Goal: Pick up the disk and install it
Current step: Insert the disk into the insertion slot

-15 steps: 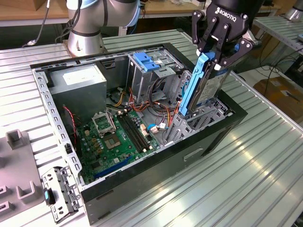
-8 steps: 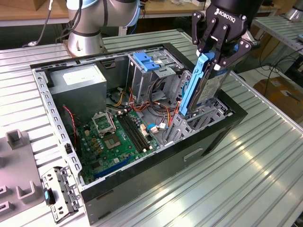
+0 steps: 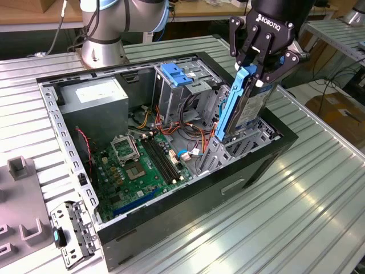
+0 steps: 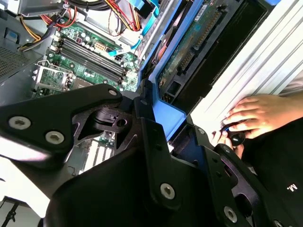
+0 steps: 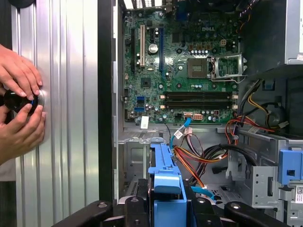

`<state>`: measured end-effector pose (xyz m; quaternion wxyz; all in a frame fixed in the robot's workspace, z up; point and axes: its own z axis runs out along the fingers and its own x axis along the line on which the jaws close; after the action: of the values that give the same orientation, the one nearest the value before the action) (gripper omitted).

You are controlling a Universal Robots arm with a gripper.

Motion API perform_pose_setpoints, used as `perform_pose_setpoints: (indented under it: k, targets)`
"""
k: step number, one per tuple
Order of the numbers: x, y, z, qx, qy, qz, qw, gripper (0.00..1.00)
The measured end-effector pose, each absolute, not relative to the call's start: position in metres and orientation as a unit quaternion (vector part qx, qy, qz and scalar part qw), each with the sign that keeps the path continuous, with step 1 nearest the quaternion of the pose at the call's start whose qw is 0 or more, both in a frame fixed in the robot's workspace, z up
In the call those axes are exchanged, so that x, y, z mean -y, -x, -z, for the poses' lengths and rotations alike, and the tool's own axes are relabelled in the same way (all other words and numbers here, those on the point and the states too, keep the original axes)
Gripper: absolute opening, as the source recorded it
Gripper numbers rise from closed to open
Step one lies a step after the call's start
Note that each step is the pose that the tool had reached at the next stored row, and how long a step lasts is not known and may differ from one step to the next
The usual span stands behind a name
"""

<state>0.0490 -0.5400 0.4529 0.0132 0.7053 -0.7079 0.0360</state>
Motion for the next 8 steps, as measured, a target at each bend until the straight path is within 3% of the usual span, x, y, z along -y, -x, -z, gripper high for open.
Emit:
perform_pose_setpoints:
  k: [8]
  targets:
    - [0.5387, -0.0498, -0.4473, 0.709, -0.704, -0.036, 0.014, 0.37]
